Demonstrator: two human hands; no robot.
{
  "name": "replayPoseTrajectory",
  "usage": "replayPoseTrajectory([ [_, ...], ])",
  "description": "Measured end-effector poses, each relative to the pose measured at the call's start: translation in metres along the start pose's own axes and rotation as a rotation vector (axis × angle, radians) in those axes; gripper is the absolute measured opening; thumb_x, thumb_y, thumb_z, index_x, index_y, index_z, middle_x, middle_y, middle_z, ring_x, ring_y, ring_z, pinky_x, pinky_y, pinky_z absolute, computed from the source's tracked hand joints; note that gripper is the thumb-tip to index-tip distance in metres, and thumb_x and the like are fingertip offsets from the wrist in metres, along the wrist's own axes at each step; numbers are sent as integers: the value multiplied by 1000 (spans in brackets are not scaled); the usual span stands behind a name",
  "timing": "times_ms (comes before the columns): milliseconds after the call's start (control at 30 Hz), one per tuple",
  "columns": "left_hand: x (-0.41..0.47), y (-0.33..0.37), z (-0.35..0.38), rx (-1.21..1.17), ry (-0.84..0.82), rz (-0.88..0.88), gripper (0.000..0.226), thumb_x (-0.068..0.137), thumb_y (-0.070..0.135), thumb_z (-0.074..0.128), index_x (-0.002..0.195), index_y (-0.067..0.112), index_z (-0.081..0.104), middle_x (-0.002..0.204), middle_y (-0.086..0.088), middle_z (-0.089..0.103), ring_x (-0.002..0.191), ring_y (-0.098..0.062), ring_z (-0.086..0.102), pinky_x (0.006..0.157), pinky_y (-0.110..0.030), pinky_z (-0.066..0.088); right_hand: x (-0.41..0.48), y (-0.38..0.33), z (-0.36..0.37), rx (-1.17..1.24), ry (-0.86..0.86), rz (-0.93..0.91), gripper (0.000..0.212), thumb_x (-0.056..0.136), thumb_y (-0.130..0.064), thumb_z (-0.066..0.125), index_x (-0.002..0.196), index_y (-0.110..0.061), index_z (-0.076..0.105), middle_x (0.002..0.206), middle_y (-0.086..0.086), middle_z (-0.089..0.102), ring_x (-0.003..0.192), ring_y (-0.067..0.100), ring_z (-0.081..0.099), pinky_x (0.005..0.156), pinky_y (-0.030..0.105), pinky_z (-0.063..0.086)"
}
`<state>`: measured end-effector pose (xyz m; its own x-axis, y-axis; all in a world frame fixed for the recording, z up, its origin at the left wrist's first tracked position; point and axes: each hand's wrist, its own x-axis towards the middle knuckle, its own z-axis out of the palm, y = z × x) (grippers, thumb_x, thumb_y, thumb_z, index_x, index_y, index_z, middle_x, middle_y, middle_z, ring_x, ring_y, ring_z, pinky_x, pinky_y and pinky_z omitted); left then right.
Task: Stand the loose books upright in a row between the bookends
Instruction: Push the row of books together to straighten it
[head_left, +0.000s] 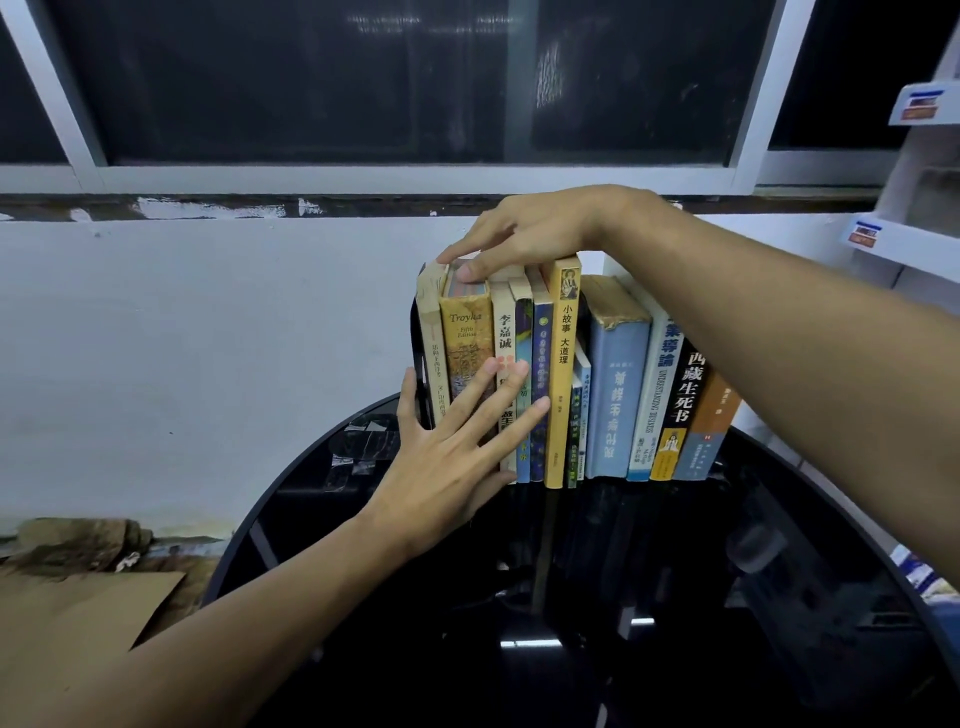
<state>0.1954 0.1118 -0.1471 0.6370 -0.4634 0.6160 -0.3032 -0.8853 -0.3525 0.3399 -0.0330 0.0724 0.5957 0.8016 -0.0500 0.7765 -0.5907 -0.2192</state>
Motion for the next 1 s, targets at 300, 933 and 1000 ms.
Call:
replayPoseTrajectory([
  [300, 6, 15, -5, 22, 26, 88, 82, 94, 58, 60, 161, 33, 20, 171, -1, 10, 157, -25, 10, 112, -78, 6, -23, 11, -6, -14, 160, -6, 39, 98, -52, 56, 135, -40, 63, 137, -11, 55, 128, 10, 49, 109, 31, 36],
  [933, 57, 44, 21, 87, 10, 167, 88, 96, 65, 48, 163, 22, 12, 171, -2, 3, 158, -24, -1, 117, -71, -1, -46, 47, 1, 117, 189, 66, 52, 94, -67, 51, 125, -31, 71, 138, -9, 59, 124, 16, 57, 103, 44, 49],
  [1000, 58, 44, 23, 104, 14, 168, 89, 95, 65, 48, 163, 21, 11, 171, -2, 2, 157, -24, -1, 119, -70, 1, -47, 48, 2, 150, 181, 87, 51, 92, -70, 51, 124, -35, 71, 136, -10, 60, 119, 14, 60, 99, 44, 51],
])
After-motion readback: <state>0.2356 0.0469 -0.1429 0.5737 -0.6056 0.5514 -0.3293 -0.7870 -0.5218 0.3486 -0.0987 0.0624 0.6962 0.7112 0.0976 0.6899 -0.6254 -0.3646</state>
